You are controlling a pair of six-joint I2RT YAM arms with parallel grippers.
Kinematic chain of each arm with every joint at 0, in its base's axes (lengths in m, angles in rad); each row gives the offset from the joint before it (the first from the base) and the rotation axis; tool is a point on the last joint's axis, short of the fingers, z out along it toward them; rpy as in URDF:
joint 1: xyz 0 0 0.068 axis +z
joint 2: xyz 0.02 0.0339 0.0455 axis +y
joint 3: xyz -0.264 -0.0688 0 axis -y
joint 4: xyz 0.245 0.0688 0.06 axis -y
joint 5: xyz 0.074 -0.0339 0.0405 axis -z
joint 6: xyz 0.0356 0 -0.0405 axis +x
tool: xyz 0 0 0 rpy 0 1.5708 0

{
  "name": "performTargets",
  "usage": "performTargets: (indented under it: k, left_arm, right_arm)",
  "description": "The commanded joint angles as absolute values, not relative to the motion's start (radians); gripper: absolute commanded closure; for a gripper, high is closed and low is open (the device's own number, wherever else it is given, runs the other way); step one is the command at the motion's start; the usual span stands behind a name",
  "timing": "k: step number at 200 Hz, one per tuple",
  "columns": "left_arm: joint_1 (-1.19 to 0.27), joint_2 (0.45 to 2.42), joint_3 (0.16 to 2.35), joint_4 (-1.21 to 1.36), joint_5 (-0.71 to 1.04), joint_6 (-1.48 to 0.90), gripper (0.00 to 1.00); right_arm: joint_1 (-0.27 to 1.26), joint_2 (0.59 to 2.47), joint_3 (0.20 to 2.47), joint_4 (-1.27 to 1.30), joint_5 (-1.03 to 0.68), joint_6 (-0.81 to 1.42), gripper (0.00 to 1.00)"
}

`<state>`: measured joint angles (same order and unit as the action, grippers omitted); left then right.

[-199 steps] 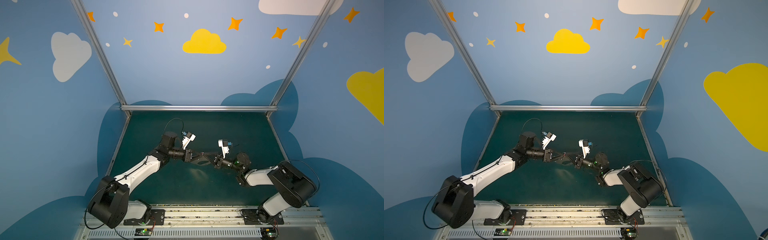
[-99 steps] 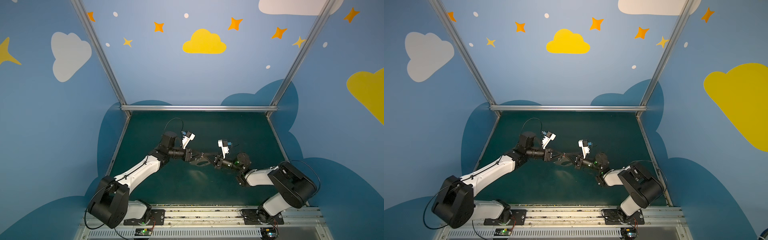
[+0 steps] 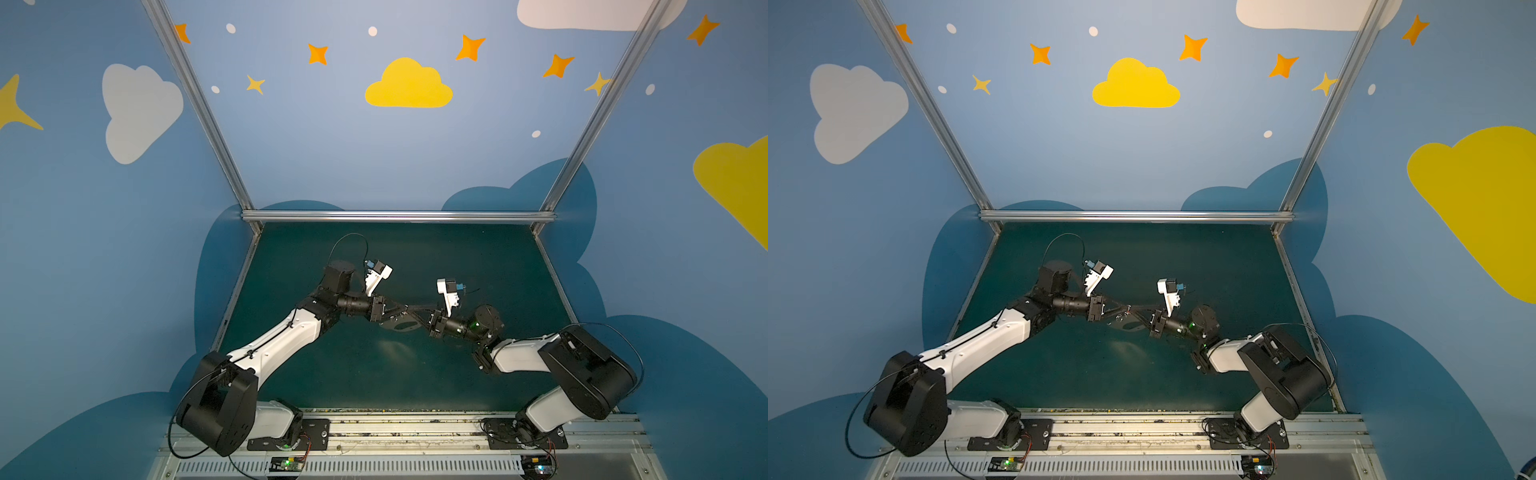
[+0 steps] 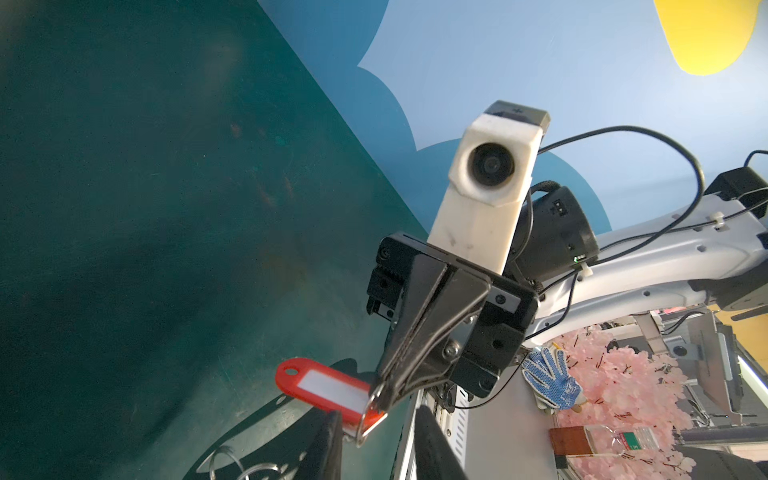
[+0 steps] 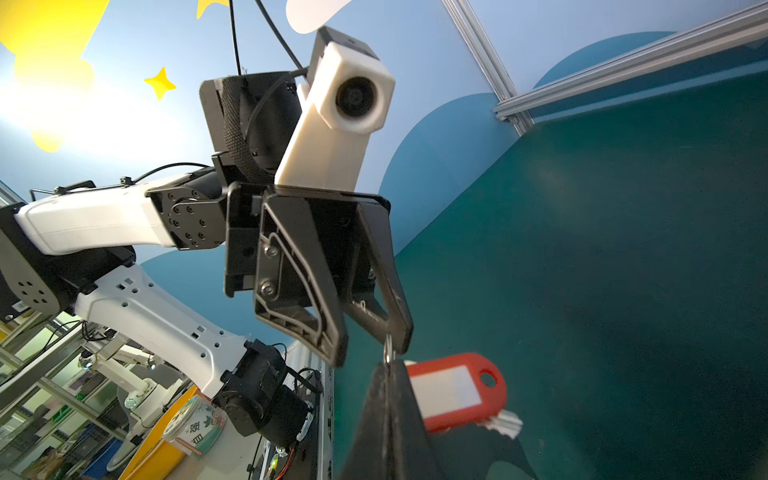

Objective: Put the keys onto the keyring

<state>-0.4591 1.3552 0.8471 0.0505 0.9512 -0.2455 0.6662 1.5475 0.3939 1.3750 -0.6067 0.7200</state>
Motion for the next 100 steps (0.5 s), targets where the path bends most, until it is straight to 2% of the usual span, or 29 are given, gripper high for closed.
performTargets:
  k: [1, 80, 100]
  left_arm:
    - [-0.46, 1.361, 0.864, 0.037, 0.931, -0.225, 0.67]
    - [-0.466, 1.365, 0.881, 0.04, 0.974, -0.227, 0.81]
    - [-0.468, 1.369, 0.887, 0.03, 0.977, -0.221, 0.9]
  right_arm:
    - [0.665, 1.522, 0.423, 1.408, -0.617, 0.721, 1.0]
    - [0.664, 1.525, 0.423, 1.408, -0.617, 0.724, 1.0]
    - [0.664, 1.529, 0.425, 1.408, -0.617, 0.724, 1.0]
